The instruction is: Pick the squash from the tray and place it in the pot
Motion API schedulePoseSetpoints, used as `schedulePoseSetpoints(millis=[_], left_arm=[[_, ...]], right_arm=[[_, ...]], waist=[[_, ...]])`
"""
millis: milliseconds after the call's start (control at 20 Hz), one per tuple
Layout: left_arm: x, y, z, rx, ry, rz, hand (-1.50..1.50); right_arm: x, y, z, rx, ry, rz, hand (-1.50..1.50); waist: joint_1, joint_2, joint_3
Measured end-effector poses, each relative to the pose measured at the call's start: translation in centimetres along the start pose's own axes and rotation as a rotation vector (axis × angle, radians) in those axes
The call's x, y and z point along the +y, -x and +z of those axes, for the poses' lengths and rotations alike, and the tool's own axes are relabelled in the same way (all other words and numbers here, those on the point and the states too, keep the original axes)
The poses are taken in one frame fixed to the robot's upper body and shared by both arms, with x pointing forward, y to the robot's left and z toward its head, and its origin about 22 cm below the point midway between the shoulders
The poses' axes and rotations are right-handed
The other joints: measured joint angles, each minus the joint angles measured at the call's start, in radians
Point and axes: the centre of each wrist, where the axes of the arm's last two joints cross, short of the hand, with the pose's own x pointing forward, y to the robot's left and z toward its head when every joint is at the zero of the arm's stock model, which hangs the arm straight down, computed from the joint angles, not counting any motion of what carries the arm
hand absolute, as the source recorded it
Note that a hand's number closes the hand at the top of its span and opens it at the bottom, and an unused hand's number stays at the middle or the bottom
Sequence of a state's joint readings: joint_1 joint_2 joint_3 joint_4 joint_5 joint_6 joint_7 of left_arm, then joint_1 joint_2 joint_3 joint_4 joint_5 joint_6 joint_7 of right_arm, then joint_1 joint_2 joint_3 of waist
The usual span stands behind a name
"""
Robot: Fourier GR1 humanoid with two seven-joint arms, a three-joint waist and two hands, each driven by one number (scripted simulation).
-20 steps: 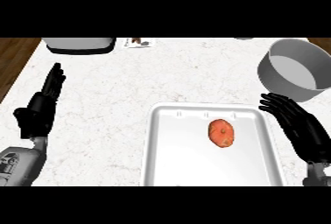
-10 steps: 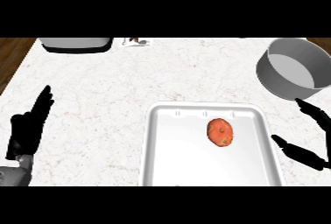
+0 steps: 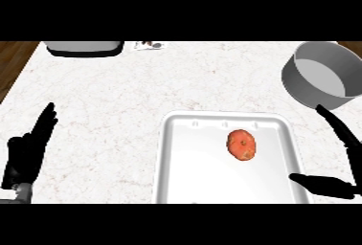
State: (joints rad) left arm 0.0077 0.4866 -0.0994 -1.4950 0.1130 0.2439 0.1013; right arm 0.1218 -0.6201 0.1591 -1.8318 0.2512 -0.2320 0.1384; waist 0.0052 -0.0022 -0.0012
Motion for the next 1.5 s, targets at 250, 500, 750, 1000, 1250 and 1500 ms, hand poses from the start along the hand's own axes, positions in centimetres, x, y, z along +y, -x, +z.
schedulePoseSetpoints(millis=[250, 500, 750, 1000, 1250, 1500], left_arm=[[0.0, 0.2, 0.0, -0.005, 0.01, -0.007, 0.0], [-0.1, -0.5, -0.5, -0.02, 0.022, -0.003, 0.0], [0.3, 0.1, 0.1, -0.01, 0.026, -0.004, 0.0], [0.1, 0.6, 0.2, -0.008, 0.015, -0.002, 0.0], [0.3, 0.0, 0.4, -0.003, 0.003, -0.001, 0.0], [0.4, -0.3, 0.4, -0.001, 0.0, 0.0, 0.0]], right_arm=[[-0.4, -3.9, -2.9, 0.055, -0.159, 0.086, -1.5], [0.3, -6.7, -5.0, 0.163, -0.364, 0.236, -1.5], [2.0, -8.8, -7.2, 0.26, -0.544, 0.314, -1.5], [4.2, -10.8, -9.4, 0.299, -0.653, 0.338, -1.5], [6.5, -11.2, -10.3, 0.309, -0.699, 0.367, -1.5], [8.0, -11.3, -11.3, 0.329, -0.719, 0.42, -1.5]], waist=[[0.013, 0.004, -0.001], [0.026, 0.006, -0.002], [0.025, 0.005, -0.001], [0.013, 0.004, 0.0], [0.007, 0.003, 0.001], [0.004, 0.003, 0.001]])
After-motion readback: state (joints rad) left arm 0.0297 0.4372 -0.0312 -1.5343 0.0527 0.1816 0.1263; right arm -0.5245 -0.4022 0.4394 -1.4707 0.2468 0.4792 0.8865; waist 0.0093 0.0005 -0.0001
